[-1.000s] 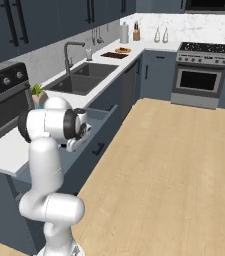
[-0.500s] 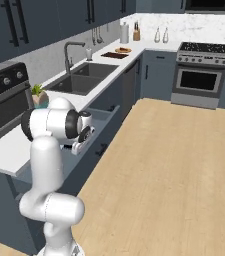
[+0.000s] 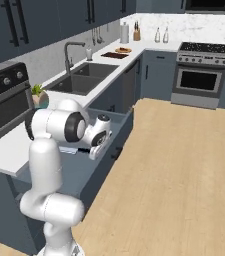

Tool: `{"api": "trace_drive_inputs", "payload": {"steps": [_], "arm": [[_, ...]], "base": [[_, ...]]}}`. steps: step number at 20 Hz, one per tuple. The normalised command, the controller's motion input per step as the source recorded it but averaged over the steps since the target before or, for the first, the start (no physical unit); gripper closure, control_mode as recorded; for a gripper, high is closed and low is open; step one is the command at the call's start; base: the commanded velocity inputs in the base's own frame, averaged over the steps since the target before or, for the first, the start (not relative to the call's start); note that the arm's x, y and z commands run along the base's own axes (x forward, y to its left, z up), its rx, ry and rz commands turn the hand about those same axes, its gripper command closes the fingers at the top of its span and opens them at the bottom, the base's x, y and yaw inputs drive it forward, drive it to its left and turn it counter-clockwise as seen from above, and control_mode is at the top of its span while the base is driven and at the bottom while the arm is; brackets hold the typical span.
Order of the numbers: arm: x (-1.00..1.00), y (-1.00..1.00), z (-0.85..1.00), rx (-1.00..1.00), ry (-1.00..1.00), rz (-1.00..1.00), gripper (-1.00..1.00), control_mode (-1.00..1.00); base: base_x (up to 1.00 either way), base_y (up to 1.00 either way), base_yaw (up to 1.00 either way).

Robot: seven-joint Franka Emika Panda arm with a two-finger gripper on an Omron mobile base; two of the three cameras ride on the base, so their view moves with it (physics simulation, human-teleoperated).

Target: Pick up the knife from the drawer and place it on the cutting board. Then place the meat from the plate to the cutting board.

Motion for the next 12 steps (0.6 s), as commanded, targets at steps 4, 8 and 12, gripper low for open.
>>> {"api": "trace_drive_inputs", "payload": {"steps": [4, 8, 12], "arm": [[-0.11, -1.0, 0.0, -0.02, 0.0, 0.0, -1.0, -1.0], [0.0, -1.0, 0.0, -0.06, 0.02, 0.0, -1.0, -1.0], [0.0, -0.95, 0.0, -0.06, 0.04, 0.02, -1.0, -1.0]], "base": [[0.0, 0.0, 0.0], [0.0, 0.0, 0.0], [0.0, 0.0, 0.0]]}}
